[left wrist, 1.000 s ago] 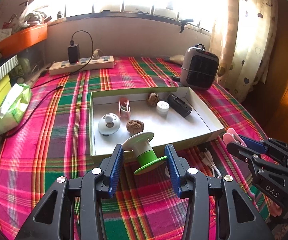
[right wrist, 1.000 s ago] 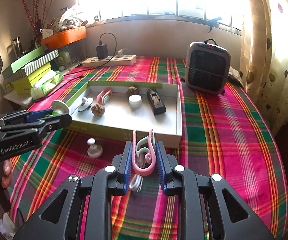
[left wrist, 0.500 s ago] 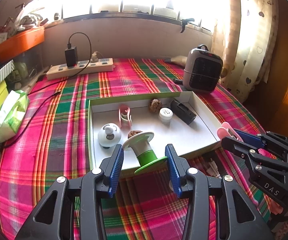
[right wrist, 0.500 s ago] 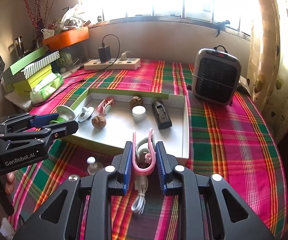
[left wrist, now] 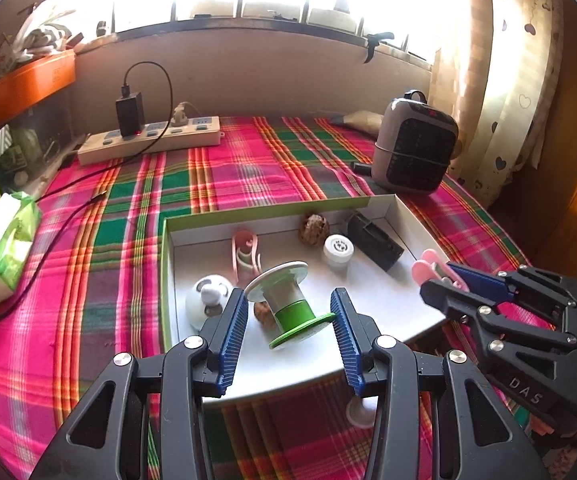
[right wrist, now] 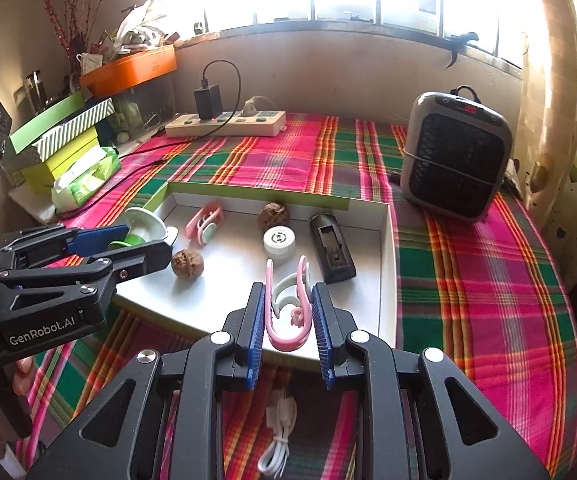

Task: Organize objects
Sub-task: 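Lower the green spool and pink clip over the white box, then open right gripper releasing pink clip in box while left gripper releases green spool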

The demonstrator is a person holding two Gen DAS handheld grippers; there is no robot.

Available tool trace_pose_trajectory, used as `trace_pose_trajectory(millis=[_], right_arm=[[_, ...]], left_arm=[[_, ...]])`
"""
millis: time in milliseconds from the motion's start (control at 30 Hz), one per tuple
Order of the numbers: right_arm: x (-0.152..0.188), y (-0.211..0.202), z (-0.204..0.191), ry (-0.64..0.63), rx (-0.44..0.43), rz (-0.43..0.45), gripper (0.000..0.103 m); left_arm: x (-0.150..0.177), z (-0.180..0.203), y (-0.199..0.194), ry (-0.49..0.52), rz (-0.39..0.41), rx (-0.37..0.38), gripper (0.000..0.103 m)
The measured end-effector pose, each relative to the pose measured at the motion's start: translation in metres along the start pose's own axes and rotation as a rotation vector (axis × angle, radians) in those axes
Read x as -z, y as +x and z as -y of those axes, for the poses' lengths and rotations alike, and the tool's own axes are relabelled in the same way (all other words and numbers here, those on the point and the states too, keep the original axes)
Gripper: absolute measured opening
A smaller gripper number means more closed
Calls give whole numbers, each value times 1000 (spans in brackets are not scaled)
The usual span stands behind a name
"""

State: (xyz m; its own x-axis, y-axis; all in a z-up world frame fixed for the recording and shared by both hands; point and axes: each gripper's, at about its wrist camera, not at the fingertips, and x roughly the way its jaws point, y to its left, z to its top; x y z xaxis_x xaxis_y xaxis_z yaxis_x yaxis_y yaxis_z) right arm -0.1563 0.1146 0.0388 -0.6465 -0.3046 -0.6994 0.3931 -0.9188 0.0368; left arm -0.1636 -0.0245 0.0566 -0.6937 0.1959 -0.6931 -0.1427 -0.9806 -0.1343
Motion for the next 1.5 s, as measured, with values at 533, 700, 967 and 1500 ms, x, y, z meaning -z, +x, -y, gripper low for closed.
trace_pose_trajectory(millis=[533,700,967,1500], right_arm=[[-9,39,8,0,1,-68,24],[-9,48,9,-1,-2,-85,24],[-10,59,9,-10,-7,-107,25],[-11,68,9,-27,2,-113,25]], left_arm=[[-19,-2,41,12,-67,18,41],[-22,1,49,38,-81,19,41],[-27,2,63,52,-101,10,41],[-31,12,74,110,-99,2,41]])
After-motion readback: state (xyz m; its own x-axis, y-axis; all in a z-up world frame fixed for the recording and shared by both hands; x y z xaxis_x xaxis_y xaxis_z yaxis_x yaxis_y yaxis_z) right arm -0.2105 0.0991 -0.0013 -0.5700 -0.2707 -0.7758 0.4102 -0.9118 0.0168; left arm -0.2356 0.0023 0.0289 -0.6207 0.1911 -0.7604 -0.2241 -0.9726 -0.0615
